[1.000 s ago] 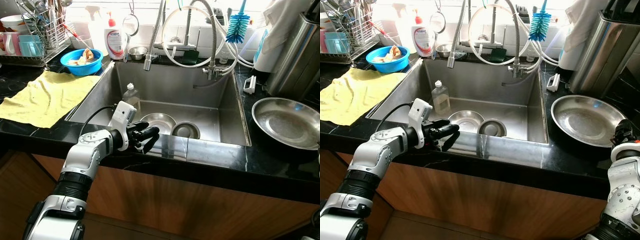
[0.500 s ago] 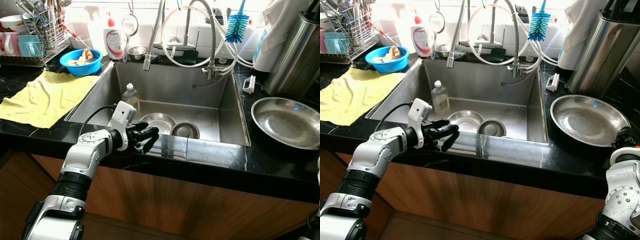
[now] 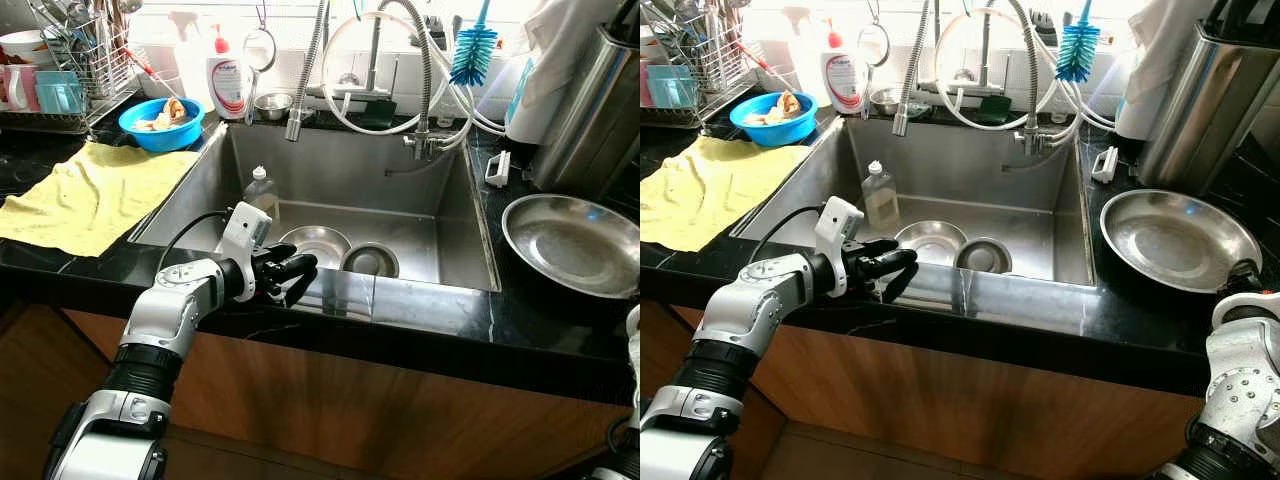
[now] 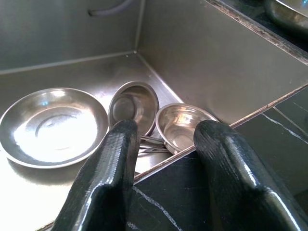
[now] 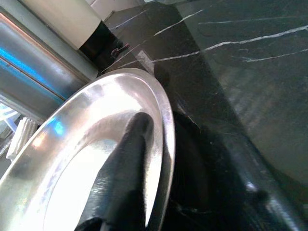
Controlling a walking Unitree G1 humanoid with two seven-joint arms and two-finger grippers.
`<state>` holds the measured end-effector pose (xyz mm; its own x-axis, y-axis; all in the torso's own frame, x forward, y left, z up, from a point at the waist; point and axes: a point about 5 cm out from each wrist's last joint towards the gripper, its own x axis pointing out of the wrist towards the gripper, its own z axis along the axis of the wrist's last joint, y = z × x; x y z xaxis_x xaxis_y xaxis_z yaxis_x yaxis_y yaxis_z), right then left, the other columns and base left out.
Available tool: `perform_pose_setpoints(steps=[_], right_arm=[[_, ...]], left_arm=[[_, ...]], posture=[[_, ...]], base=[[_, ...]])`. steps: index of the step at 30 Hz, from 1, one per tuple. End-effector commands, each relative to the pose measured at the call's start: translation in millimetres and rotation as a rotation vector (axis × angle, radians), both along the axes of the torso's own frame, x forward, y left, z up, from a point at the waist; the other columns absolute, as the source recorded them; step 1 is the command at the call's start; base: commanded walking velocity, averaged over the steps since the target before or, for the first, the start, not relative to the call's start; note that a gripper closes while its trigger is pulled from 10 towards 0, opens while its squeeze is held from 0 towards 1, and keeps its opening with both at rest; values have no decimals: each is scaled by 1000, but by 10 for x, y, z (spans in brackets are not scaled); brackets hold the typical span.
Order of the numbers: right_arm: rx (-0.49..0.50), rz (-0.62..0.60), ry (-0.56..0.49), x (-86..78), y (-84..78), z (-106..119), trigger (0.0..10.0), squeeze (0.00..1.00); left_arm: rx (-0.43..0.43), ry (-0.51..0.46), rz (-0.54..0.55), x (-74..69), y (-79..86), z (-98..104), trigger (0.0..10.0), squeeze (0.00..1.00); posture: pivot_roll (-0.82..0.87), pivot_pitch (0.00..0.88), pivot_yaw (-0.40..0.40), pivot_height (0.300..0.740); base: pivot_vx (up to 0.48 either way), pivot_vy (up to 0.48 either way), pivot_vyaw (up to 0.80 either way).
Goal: Kitchen organization
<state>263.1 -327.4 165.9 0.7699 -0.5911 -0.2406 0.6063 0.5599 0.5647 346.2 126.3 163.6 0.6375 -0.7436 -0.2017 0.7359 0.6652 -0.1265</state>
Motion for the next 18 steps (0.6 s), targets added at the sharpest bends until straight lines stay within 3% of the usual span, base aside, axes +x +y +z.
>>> perform_pose_setpoints(steps=[1, 18], right_arm=[[0, 13, -4, 41, 27, 20, 0, 0], [-67, 44, 7, 81, 95, 62, 0, 0]], left_arm=[[52, 111, 10, -68, 75, -251, 10000, 0], [51, 111, 9, -68, 63, -255, 10000, 0]], posture=[[-79, 0, -1, 740], [-77, 0, 1, 740]], base=[[0, 0, 0], [0, 0, 0]])
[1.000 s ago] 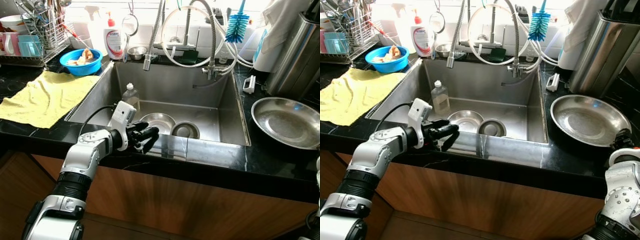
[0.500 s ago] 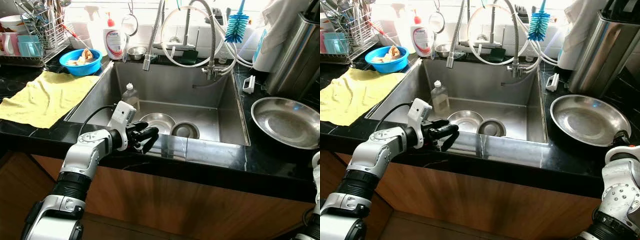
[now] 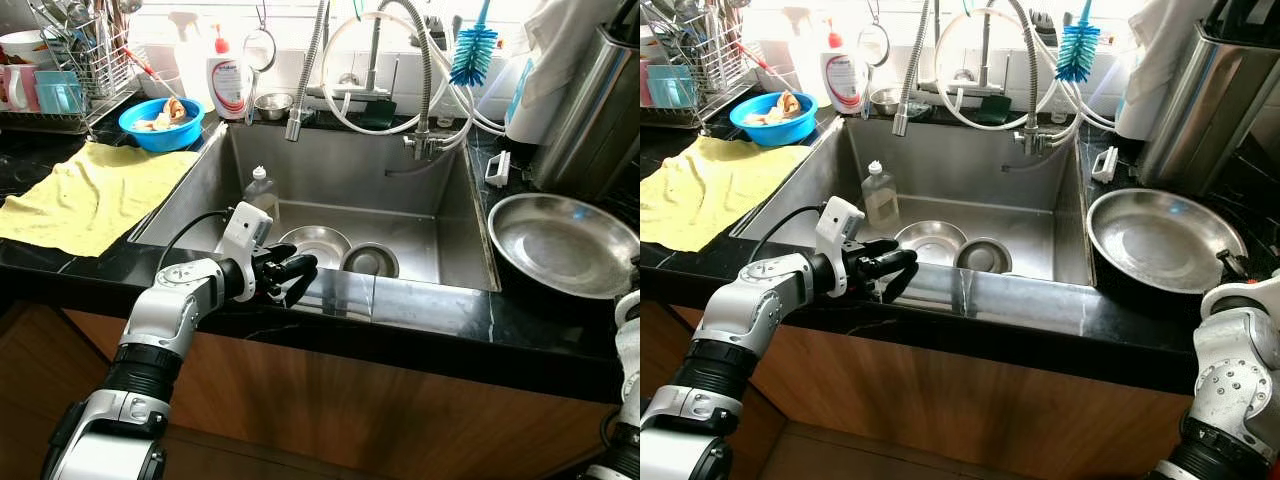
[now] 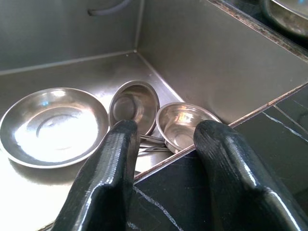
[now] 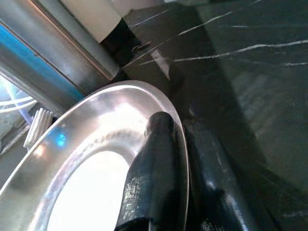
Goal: Kitchen organization
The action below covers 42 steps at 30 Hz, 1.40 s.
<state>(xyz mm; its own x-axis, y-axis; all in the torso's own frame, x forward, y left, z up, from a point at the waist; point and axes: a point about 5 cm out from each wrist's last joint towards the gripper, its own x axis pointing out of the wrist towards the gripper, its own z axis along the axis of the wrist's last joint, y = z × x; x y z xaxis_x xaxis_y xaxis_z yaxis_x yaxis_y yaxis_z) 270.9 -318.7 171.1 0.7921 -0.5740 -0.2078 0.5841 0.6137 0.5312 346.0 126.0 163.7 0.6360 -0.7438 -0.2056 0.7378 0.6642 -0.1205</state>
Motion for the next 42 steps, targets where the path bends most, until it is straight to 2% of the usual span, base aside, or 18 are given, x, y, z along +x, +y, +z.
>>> perform_pose_setpoints(steps=[1, 4, 8, 12, 14, 15, 16, 20, 23, 29, 34, 37, 42], right_arm=[[-10, 5, 7, 3, 8, 9, 0, 0], [-35, 32, -9, 41, 68, 53, 0, 0], [-83, 99, -125, 142, 187, 226, 0, 0], [-147, 237, -218, 250, 435, 355, 0, 0], [-166, 258, -235, 276, 488, 380, 0, 0], [-175, 266, -240, 296, 516, 391, 1765, 0], [-224, 299, -243, 354, 576, 411, 10000, 0], [-297, 367, -234, 473, 701, 418, 10000, 0], [-398, 455, -203, 635, 840, 405, 10000, 0], [-494, 588, -179, 838, 994, 360, 10000, 0], [-555, 737, -153, 989, 1158, 306, 10000, 0], [-597, 783, -129, 1049, 1227, 283, 10000, 0], [-612, 882, -89, 1146, 1329, 178, 10000, 0]], left_arm=[[44, 113, 12, -67, 67, -256, 10000, 0], [45, 111, 14, -62, 72, -251, 10000, 0], [44, 109, 15, -57, 69, -251, 10000, 0], [44, 105, 13, -55, 47, -252, 10000, 0], [42, 105, 13, -55, 42, -251, 10000, 0], [41, 104, 13, -55, 41, -251, 10000, 0], [42, 104, 14, -58, 41, -257, 10000, 0], [42, 104, 17, -64, 42, -268, 10000, 0], [38, 104, 20, -69, 33, -274, 10000, 0], [30, 105, 22, -80, 19, -279, 10000, 0], [27, 110, 24, -91, 14, -296, 10000, 0], [24, 110, 21, -93, 6, -292, 10000, 0], [20, 110, 23, -85, -7, -287, 10000, 0]], posture=[[-77, 0, 1, 740], [-76, 0, 1, 740], [-80, 0, 2, 740], [-78, 0, 1, 740], [-78, 0, 0, 740], [-78, 0, 0, 740], [-78, 0, -1, 740], [-75, 0, -6, 740], [-72, 0, -11, 740], [-67, 0, -23, 740], [-69, 0, -24, 740], [-67, 0, -26, 740], [-67, 0, -31, 740]], base=[[0, 0, 0], [0, 0, 0], [0, 0, 0], [0, 0, 0], [0, 0, 0], [0, 0, 0], [0, 0, 0], [0, 0, 0], [0, 0, 0], [0, 0, 0], [0, 0, 0], [0, 0, 0], [0, 0, 0]])
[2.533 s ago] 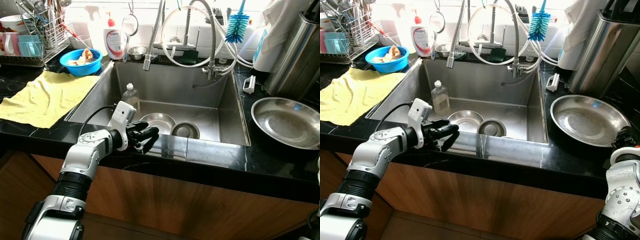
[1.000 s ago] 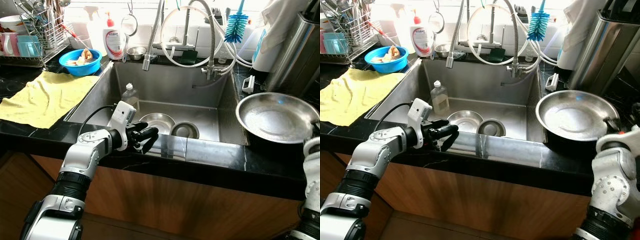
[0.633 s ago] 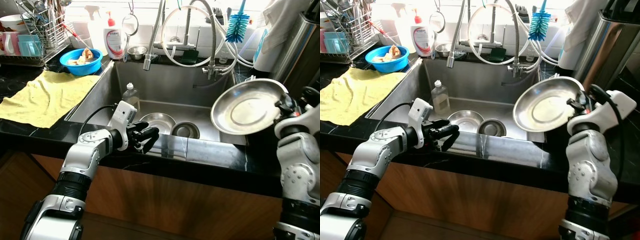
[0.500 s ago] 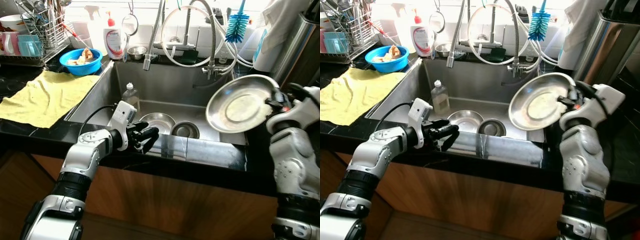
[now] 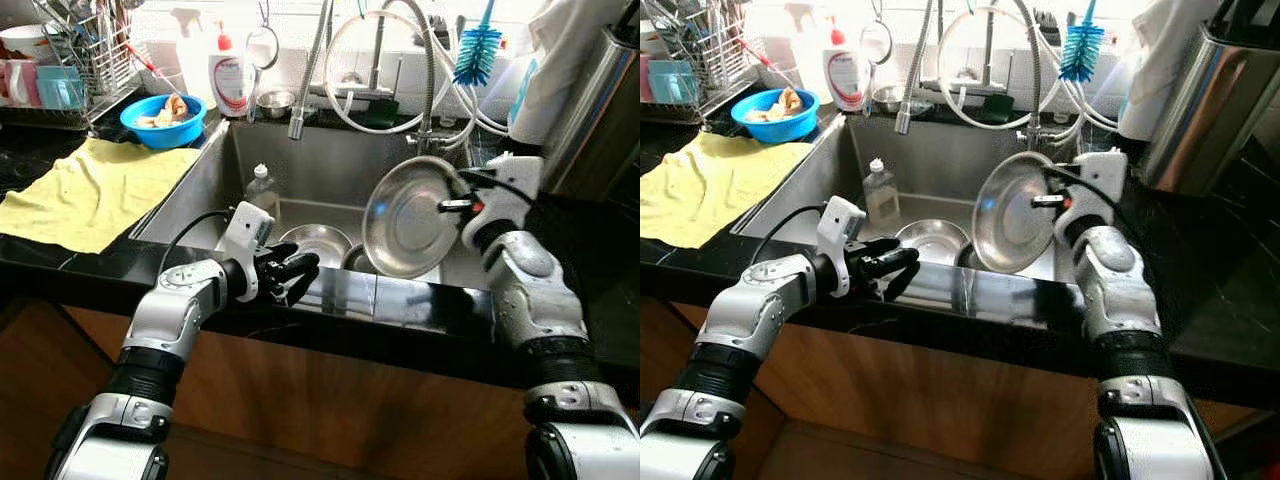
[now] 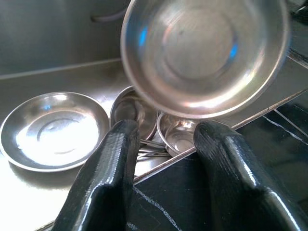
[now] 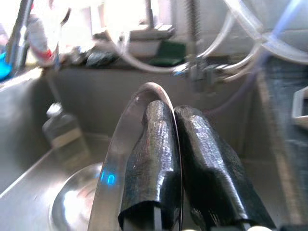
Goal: Kitchen organization
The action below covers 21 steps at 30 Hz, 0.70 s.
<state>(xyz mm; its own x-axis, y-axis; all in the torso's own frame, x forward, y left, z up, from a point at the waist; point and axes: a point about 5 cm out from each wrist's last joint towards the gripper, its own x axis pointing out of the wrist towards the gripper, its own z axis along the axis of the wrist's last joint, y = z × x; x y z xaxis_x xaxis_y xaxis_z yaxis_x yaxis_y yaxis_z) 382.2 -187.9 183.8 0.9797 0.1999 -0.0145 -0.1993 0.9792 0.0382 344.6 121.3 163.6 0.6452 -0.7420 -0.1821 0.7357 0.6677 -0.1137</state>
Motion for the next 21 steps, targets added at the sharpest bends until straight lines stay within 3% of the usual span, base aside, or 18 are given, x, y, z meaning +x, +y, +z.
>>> perform_pose_setpoints(steps=[1, 4, 21], right_arm=[[-45, 23, -4, 50, 20, 12, 10000, 0], [-91, 35, 20, 75, 21, -45, 10000, 0], [-150, 59, 98, 137, 59, -185, 10000, 0]], left_arm=[[31, 131, 15, -70, 34, -283, 10000, 0], [26, 131, 14, -75, 28, -282, 10000, 0], [26, 134, 14, -102, 38, -293, 10000, 0]], posture=[[-67, 0, -31, 740], [-61, 0, -35, 740], [-54, 0, -41, 740]], base=[[0, 0, 0], [0, 0, 0], [0, 0, 0]])
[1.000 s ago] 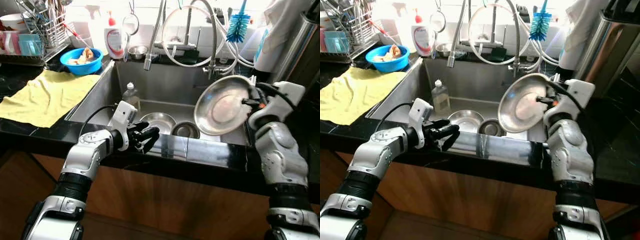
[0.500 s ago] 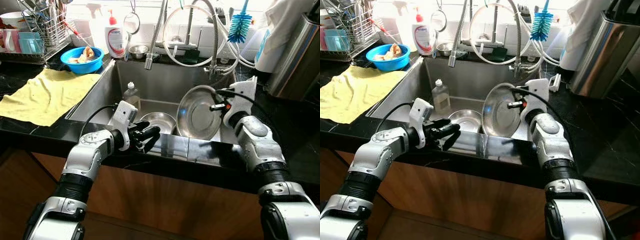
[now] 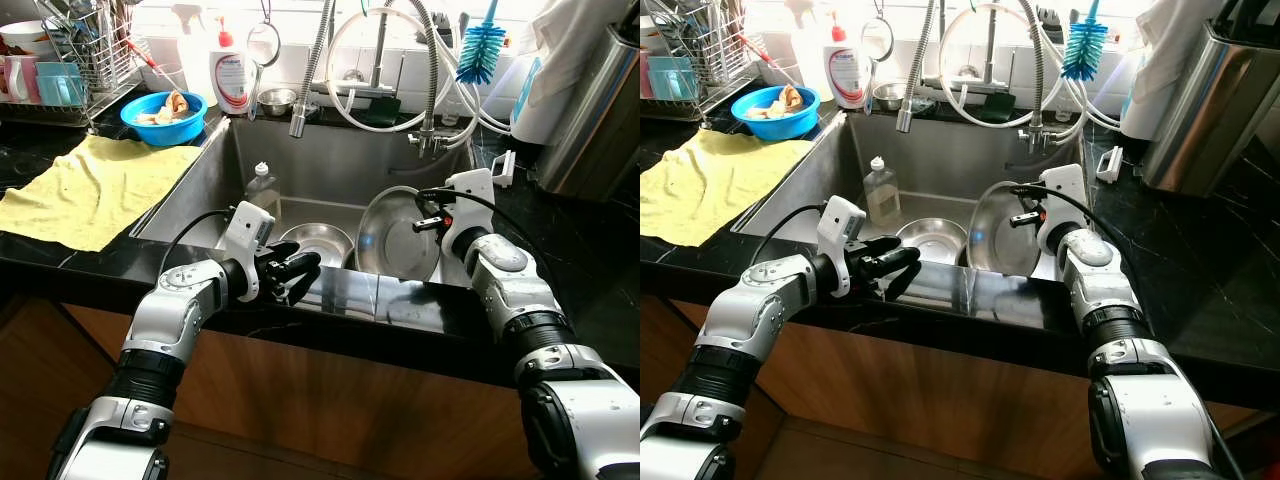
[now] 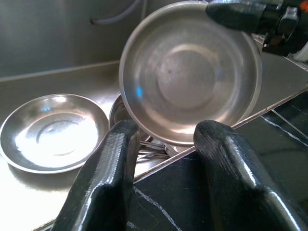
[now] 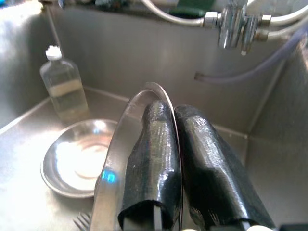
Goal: Kitchen organization
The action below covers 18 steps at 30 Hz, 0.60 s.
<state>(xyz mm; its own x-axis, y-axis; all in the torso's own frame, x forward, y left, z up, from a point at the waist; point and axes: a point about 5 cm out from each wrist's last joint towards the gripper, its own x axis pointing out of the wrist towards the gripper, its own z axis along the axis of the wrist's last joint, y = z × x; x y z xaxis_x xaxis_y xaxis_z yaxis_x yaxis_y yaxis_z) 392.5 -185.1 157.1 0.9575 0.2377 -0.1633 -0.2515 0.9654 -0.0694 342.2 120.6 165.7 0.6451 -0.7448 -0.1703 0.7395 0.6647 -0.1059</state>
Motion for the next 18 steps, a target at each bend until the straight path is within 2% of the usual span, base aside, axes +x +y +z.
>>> perform_pose_setpoints(steps=[1, 2, 3, 4, 5, 6, 7, 15, 16, 17, 18], right_arm=[[-3, 17, -25, 32, 39, 75, 10000, 0], [6, 23, -23, 25, 47, 53, 10000, 0], [9, 26, -20, 19, 49, 34, 10000, 573], [9, 26, -20, 19, 49, 34, 10000, 573], [12, 28, -18, 17, 50, 24, 10000, 706], [11, 31, -14, 15, 51, 16, 10000, 765], [9, 38, -7, 8, 58, -7, 10000, 1000], [18, 18, -18, 9, 59, -13, 10000, 1000], [26, 3, -38, 11, 49, 10, 10000, 600], [29, 0, -42, 12, 47, 16, 10000, 600], [36, -19, -89, 18, 32, 88, 10000, 0]], left_arm=[[29, 148, 17, -79, 45, -313, 10000, 0], [28, 149, 17, -81, 45, -314, 10000, 0], [28, 150, 16, -85, 45, -313, 10000, 0], [28, 150, 16, -85, 45, -313, 10000, 0], [29, 151, 15, -91, 46, -315, 10000, 0], [29, 151, 15, -93, 47, -316, 10000, 0], [30, 153, 15, -97, 50, -320, 10000, 0], [31, 155, 14, -104, 47, -321, 10000, 0], [33, 154, 16, -102, 48, -321, 10000, 0], [33, 153, 17, -102, 48, -321, 10000, 0], [36, 151, 22, -95, 56, -317, 10000, 0]], posture=[[-54, 0, -41, 740], [-54, 0, -42, 740], [-55, 0, -40, 740], [-55, 0, -40, 740], [-55, 0, -40, 740], [-55, 0, -40, 740], [-54, 0, -41, 740], [-51, 0, -42, 740], [-51, 0, -42, 740], [-51, 0, -42, 740], [-52, 0, -40, 740]], base=[[0, 0, 0], [0, 0, 0], [0, 0, 0], [0, 0, 0], [0, 0, 0], [0, 0, 0], [0, 0, 0], [0, 0, 0], [0, 0, 0], [0, 0, 0], [0, 0, 0]])
